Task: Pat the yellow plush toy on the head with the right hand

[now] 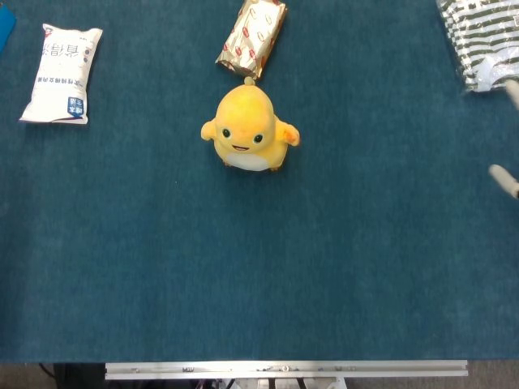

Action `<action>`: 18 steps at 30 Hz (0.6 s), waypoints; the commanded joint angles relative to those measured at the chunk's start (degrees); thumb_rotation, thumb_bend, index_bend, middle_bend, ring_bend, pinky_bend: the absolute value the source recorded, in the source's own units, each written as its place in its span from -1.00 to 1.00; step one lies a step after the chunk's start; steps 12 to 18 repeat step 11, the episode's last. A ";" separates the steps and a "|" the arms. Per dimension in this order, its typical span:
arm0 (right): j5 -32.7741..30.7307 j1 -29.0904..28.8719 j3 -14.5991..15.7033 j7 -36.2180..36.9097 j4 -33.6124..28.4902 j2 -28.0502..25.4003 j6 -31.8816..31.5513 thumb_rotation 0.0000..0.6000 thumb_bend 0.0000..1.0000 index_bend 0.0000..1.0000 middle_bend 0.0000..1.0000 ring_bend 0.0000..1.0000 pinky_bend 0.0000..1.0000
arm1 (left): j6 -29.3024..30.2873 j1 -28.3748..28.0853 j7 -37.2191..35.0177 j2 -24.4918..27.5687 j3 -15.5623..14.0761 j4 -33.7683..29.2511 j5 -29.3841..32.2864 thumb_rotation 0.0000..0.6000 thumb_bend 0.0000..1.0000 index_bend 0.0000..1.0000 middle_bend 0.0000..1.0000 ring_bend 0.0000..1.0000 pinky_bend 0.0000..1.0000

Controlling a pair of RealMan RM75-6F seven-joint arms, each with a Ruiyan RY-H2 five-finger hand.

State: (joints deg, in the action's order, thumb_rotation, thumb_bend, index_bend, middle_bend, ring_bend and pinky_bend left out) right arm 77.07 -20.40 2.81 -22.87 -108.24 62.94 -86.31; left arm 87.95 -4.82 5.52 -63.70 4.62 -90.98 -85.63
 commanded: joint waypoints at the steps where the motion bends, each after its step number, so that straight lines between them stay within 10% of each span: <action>1: 1.66 3.27 1.04 2.58 1.94 0.36 -2.40 0.68 -0.62 -1.00 -0.72 -0.99 -0.97 | -0.05 -0.24 0.12 -0.11 0.03 -0.28 -0.29 1.00 -0.23 -0.02 -0.05 -0.27 -0.22; 18: 5.05 5.06 0.01 3.97 2.90 0.35 -1.10 0.68 -0.62 -1.00 -0.72 -1.00 -0.97 | -1.08 -1.05 1.24 -0.80 -0.14 -0.65 -0.40 1.00 -0.23 -0.02 -0.05 -0.27 -0.22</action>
